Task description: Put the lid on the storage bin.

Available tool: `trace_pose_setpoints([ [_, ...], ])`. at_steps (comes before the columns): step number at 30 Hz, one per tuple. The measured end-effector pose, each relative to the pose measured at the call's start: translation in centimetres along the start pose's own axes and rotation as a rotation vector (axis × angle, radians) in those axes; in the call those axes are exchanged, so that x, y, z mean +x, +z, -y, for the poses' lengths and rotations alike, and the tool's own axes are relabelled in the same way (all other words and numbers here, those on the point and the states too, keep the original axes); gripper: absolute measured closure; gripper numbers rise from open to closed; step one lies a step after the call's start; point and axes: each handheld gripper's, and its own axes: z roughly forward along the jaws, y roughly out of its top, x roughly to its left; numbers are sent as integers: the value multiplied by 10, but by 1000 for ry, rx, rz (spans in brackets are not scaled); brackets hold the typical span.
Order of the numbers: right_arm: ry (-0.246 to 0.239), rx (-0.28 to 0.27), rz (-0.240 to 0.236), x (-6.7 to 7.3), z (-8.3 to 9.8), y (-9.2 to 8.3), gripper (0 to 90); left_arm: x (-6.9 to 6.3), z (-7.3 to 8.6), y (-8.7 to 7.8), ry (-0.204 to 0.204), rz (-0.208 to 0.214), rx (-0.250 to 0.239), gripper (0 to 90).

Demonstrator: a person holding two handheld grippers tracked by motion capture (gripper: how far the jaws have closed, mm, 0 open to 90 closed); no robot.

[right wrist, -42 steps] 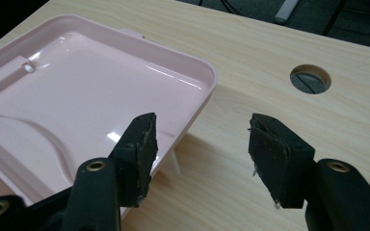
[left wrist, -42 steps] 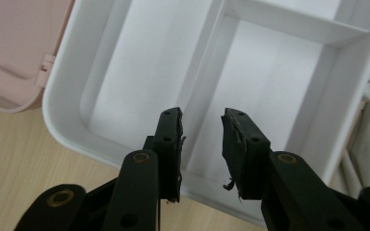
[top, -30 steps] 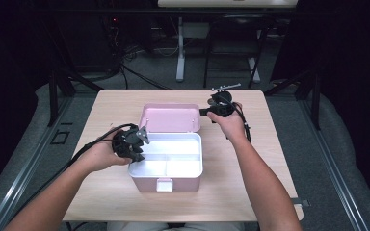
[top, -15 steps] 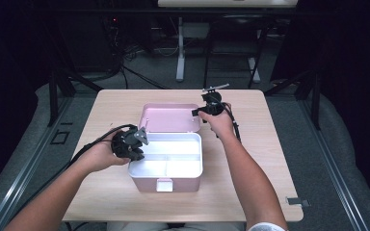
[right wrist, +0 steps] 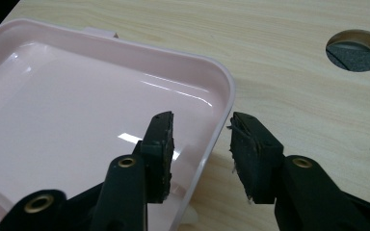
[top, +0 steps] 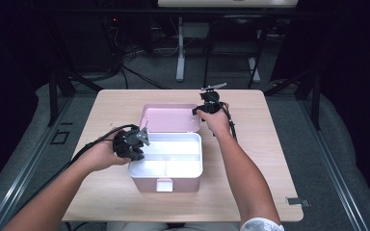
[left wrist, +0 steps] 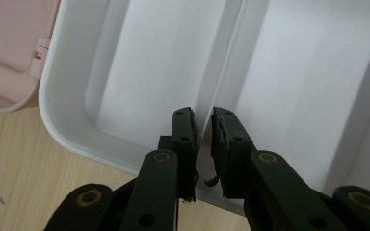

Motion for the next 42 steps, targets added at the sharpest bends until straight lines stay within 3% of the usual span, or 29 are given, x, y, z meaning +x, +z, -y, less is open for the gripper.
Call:
trace_pose_setpoints([
  [10, 21, 30, 18, -2, 0, 6, 709, 1, 0, 0, 3, 9, -1, 800],
  [16, 84, 53, 22, -2, -2, 8, 739, 1, 0, 0, 5, 7, -2, 800],
  [22, 61, 89, 72, 5, -9, 3, 772, 0, 0, 0, 3, 5, -2, 800],
  [42, 58, 39, 85, 12, -13, -8, 810, 1, 0, 0, 3, 9, 0, 801],
])
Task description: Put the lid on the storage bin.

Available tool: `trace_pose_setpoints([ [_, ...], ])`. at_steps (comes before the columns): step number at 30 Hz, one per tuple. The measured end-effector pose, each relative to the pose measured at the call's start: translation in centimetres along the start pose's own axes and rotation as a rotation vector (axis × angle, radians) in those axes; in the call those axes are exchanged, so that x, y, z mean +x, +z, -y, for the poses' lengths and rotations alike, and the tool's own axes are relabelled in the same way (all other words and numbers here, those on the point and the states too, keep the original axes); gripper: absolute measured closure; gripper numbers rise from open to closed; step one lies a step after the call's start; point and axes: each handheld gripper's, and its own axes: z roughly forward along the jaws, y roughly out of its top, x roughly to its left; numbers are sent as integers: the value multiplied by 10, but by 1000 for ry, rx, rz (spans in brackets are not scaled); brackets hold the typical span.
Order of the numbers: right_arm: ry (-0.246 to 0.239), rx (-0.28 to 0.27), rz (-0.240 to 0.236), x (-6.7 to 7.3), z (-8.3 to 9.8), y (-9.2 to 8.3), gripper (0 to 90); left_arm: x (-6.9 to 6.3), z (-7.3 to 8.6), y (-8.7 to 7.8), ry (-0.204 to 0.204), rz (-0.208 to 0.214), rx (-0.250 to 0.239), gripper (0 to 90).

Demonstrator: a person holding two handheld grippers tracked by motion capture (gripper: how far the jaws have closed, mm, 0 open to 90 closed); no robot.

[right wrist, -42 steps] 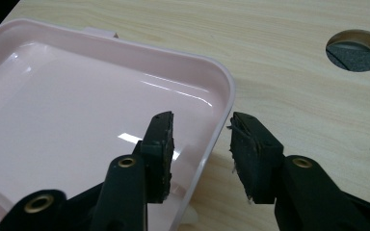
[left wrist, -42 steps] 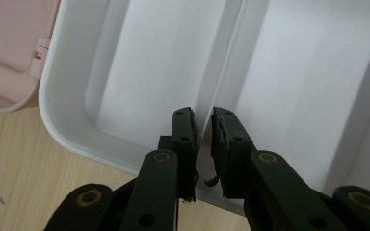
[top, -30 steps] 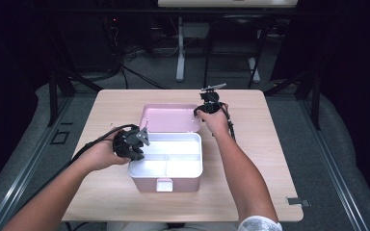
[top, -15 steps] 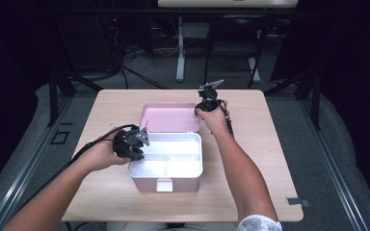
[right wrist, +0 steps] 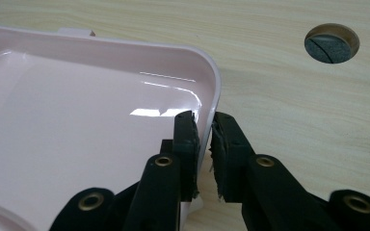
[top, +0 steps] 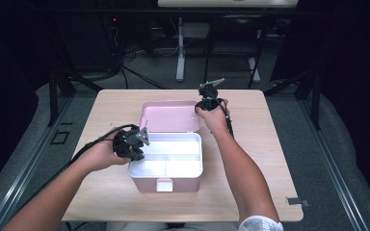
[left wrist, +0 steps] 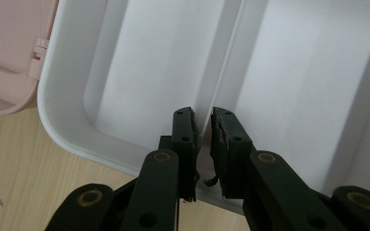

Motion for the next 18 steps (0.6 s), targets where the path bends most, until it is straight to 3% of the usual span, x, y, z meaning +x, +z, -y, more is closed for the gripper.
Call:
trace_pose_setpoints([
  [13, 23, -91, -60, 0, -4, -28, 836, 0, 0, 0, -4, 1, 1, 800],
  [18, 4, -127, -67, 2, -4, -39, 844, 0, 0, 0, -6, 2, 1, 801],
])
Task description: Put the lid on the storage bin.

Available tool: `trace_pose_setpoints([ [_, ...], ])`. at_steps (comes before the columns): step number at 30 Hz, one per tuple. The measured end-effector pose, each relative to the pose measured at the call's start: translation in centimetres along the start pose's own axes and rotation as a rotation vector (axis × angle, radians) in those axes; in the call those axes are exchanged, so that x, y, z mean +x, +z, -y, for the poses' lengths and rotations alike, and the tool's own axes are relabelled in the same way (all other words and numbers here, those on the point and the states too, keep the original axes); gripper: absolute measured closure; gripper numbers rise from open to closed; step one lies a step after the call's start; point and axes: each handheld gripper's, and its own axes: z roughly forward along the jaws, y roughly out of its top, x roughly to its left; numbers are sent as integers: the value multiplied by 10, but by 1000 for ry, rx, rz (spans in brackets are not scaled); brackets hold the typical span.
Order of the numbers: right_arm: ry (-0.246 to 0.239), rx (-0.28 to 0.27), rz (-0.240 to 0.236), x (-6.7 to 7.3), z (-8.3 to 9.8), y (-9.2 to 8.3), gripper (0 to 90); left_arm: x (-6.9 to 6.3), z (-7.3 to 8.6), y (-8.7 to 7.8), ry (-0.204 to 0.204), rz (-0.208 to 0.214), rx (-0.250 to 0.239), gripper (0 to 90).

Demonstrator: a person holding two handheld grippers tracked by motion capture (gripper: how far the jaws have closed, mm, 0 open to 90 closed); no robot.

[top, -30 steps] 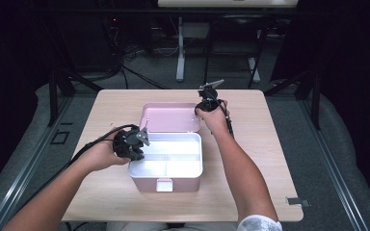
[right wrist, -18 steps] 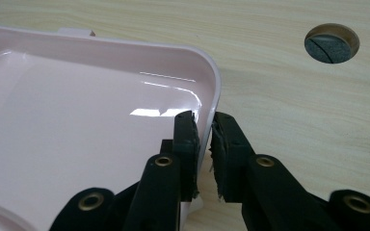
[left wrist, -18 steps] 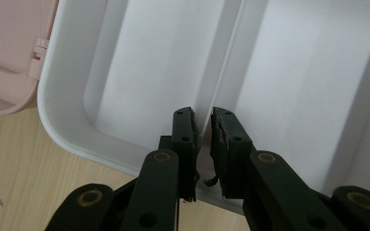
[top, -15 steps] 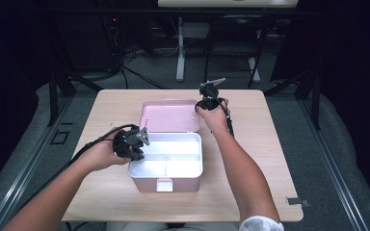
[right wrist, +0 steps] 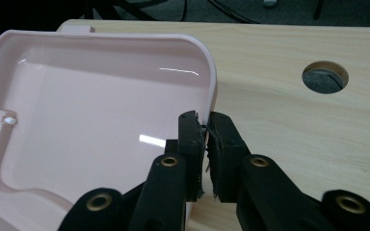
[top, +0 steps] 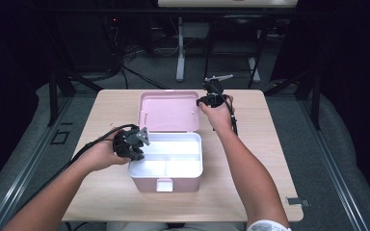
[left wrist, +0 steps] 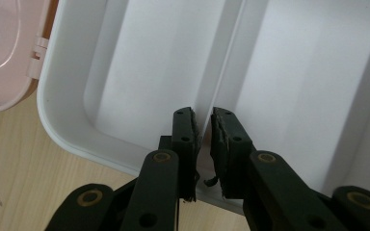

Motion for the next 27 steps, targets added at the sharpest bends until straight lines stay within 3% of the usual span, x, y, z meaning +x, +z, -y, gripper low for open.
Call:
trace_pose_setpoints([
  [8, -46, -43, 17, 11, -1, -20, 855, 0, 0, 0, 0, 0, 0, 800],
  [27, -139, -170, -3, 26, 12, -63, 868, 0, 0, 0, -5, 1, 0, 800],
])
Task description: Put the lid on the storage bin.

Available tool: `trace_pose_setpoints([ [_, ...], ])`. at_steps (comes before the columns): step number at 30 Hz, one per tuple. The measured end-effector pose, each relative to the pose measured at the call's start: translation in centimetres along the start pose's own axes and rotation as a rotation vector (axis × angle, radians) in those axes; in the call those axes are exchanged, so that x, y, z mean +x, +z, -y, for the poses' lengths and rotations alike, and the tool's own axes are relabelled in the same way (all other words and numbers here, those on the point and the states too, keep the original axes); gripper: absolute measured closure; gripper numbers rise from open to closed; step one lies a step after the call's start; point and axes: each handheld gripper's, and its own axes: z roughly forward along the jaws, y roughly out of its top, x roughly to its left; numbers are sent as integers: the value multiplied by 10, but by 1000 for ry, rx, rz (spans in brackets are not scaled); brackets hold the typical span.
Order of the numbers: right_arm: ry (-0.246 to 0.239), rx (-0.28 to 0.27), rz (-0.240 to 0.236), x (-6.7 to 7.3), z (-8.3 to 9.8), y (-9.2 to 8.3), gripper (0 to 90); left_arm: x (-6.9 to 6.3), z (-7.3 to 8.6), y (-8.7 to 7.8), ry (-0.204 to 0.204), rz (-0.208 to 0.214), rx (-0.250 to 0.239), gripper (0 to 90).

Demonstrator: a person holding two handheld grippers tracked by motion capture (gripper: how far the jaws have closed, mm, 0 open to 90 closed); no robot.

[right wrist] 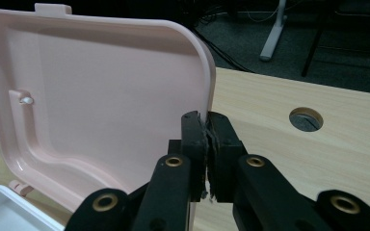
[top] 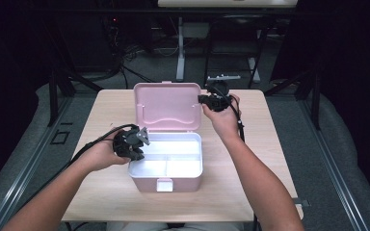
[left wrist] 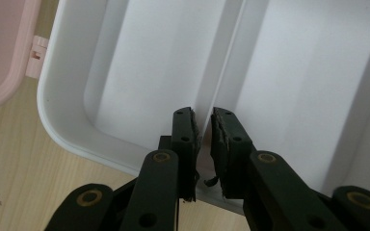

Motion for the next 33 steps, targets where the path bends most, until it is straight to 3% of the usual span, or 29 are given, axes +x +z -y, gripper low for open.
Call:
trace_pose_setpoints([
  [9, 1, 1, -8, 0, -1, -3, 868, 1, -3, -1, 1, 2, 19, 794],
  [18, 7, 3, -10, 0, -1, -4, 868, 10, 0, -20, -67, 12, -38, 706],
  [26, -2, -3, -12, 1, 0, -7, 868, 32, 7, -40, -200, -24, -121, 699],
  [29, -6, -5, -12, 2, 0, -8, 868, 41, 10, -47, -244, -74, -129, 702],
  [33, -8, -11, -18, 2, 1, -10, 868, 52, 13, -51, -328, -143, -183, 697],
])
